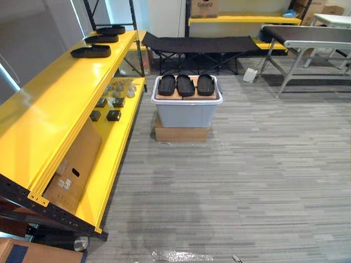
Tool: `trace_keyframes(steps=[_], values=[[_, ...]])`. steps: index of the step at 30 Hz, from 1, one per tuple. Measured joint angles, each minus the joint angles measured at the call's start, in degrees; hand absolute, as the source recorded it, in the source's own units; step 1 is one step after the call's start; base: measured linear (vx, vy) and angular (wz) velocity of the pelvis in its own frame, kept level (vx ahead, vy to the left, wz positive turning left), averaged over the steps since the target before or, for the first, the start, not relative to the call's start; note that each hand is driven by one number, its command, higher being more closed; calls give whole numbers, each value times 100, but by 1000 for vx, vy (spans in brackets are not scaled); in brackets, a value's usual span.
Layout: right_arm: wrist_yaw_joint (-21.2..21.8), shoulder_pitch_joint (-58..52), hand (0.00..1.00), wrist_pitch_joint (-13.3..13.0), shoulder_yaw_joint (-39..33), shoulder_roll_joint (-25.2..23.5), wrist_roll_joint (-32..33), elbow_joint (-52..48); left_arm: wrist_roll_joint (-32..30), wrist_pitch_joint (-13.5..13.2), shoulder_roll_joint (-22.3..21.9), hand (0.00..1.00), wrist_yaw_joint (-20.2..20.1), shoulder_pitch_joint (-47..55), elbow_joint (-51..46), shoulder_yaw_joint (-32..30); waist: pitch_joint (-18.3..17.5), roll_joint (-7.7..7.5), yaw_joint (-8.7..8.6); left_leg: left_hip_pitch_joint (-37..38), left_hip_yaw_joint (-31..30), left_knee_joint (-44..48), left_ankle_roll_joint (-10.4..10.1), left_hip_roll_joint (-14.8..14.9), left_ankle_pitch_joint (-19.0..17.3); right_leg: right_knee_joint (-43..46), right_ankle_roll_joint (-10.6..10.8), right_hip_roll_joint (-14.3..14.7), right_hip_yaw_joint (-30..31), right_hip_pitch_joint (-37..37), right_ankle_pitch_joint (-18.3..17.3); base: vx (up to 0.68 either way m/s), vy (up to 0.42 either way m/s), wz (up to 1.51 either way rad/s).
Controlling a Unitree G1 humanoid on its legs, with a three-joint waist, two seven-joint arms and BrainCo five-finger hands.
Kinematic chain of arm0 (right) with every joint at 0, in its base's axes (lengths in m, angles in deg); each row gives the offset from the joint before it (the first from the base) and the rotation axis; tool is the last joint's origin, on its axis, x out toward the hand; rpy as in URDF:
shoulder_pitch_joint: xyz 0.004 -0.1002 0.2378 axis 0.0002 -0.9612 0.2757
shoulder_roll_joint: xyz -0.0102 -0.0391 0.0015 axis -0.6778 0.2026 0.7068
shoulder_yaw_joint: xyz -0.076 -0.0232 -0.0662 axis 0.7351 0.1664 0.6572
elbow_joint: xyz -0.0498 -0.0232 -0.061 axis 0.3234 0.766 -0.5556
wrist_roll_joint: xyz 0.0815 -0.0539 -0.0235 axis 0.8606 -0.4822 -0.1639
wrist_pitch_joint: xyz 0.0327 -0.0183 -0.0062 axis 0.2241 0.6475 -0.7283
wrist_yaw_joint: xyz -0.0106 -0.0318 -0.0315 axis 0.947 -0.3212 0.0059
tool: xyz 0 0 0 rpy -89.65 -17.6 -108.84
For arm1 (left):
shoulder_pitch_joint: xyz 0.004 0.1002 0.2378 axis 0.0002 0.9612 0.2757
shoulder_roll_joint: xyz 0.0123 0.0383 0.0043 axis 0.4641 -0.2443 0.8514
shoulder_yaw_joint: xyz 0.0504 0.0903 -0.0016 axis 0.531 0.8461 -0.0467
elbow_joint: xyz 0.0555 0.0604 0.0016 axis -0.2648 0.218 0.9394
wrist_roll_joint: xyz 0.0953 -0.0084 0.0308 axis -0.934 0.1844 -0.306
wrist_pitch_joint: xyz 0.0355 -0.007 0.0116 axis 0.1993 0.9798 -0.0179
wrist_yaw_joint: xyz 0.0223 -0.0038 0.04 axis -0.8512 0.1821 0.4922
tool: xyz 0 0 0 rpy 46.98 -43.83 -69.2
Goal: Walk over and take plastic housings, then place them on the shelf
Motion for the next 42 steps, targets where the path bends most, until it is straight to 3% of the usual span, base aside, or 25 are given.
trace_keyframes(steps=[13, 30, 42], values=[[9, 8, 0, -25, -25, 24, 1, -11, 458, -247, 29, 0, -576, -39, 146, 46, 61, 18, -15, 36, -23, -50, -11, -64, 45, -14, -79, -74, -143, 16, -84, -90, 6, 2], [2, 72, 0, -236, 26, 14, -1, 147, 587, -299, 53, 0, -585, -41, 165, 55, 52, -7, -22, 29, -2, -48, 59, -133, 26, -132, -92, -106, -217, 93, 25, 20, 9, 0], [3, 57, 0, -224, 25, 14, 122, 145, 587, -290, 102, 0, -572, -62, 164, 258, 46, -6, -25, 44, 8, -51, 50, -135, 23, -134, -76, -132, -236, 90, 28, -67, 11, 0]])
